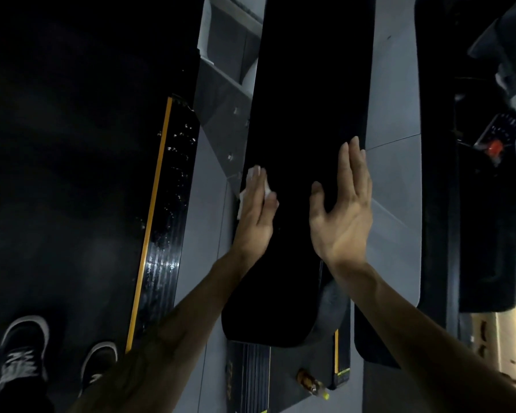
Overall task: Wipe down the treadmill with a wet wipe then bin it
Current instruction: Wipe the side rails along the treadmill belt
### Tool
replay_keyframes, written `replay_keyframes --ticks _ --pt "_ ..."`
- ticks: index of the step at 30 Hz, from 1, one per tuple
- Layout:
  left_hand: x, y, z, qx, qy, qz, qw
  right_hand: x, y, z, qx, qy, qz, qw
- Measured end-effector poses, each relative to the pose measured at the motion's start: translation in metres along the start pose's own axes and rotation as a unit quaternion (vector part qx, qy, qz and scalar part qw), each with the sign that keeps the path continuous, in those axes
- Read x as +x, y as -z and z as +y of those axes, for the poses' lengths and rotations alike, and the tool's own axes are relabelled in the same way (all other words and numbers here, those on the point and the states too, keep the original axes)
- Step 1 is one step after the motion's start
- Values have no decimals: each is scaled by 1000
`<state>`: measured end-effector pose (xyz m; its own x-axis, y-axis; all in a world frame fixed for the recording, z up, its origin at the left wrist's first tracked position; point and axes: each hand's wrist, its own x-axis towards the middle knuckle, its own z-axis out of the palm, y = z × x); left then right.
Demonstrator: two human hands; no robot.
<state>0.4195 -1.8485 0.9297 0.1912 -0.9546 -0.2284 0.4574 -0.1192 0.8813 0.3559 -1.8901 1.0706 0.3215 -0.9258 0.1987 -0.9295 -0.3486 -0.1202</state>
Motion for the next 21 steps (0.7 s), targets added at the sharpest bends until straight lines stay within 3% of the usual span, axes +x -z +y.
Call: replay_keyframes --ticks 2,7,13,17,21 --pt "23 4 10 2 2 -20 1000 0 0 0 0 -1 3 1000" --pt "57 24 -9 9 105 -10 994 -1 1 0 6 1 0 1000" --pt "-2 -1 3 -14 62 19 998 -1 0 -1 2 -2 -1 1000" --pt "26 -3 20 27 0 -12 1000 0 -1 1 -1 5 3 1000" --pt "52 11 18 63 63 5 996 -1 0 1 4 6 4 1000"
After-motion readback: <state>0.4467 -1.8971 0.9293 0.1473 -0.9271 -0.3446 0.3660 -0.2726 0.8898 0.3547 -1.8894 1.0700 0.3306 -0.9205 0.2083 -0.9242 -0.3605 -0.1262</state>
